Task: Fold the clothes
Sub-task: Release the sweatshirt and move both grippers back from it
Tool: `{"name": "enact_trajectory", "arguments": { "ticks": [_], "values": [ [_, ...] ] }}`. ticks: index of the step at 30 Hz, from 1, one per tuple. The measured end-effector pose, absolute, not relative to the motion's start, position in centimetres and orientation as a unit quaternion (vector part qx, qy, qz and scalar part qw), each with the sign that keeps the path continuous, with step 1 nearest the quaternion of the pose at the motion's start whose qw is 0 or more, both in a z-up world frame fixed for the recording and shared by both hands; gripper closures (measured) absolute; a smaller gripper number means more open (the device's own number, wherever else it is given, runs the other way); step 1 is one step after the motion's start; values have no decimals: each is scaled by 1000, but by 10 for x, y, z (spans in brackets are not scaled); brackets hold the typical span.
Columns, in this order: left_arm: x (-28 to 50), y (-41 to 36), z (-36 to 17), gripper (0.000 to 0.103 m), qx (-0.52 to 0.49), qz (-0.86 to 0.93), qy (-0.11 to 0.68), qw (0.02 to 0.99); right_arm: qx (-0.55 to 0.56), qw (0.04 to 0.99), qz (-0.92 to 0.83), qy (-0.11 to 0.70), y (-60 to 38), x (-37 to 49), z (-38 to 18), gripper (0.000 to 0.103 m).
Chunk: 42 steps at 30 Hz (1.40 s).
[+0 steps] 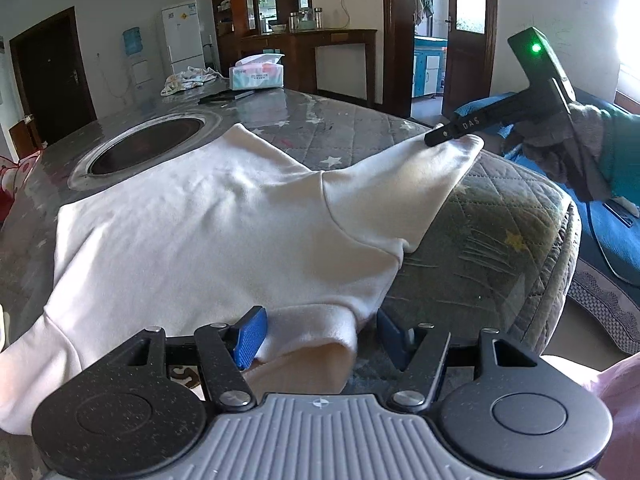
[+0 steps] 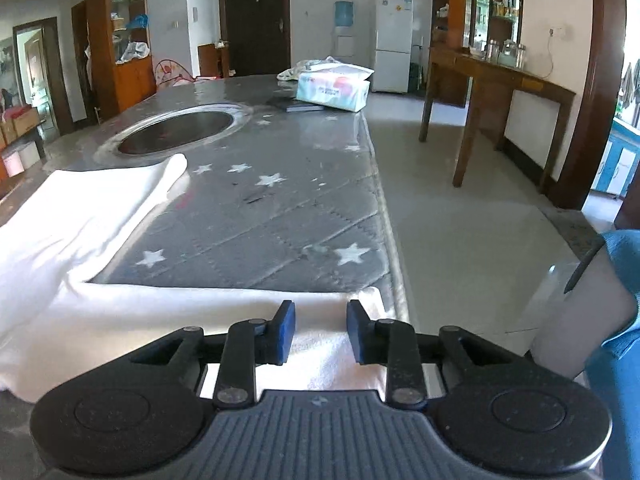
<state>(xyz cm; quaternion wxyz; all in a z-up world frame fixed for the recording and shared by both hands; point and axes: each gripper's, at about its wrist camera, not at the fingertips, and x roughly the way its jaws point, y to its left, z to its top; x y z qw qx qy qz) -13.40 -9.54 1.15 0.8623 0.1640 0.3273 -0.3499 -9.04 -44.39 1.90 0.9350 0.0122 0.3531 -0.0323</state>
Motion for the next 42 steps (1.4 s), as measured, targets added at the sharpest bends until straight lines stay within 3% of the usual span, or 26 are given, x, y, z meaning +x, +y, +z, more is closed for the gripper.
{"name": "enact_trajectory", "arguments": {
  "ticks": [6,13,20,27,35,42],
  "values": [
    [-133,-101,24,39,162,-362,314,863,-1,937,-49,345,-443,-95,29,74],
    [-129,-132,29,39,151,-402,302,851,-9,939,-2,344,-418,-108,30,61],
    [-129,-141,16,39,144,-414,324,838,-13,932,-4,362,-413,-110,24,58],
    [-111,-96,33,38,104,-338,305,884,-22,936,21,350,-396,-106,34,56],
    [-47,-8,46,39,70,-125,291,946,-21,931,37,361,-378,-98,26,56],
    [18,53,30,40,54,-3,322,945,-16,930,34,365,-374,-95,22,52]
  ]
}}
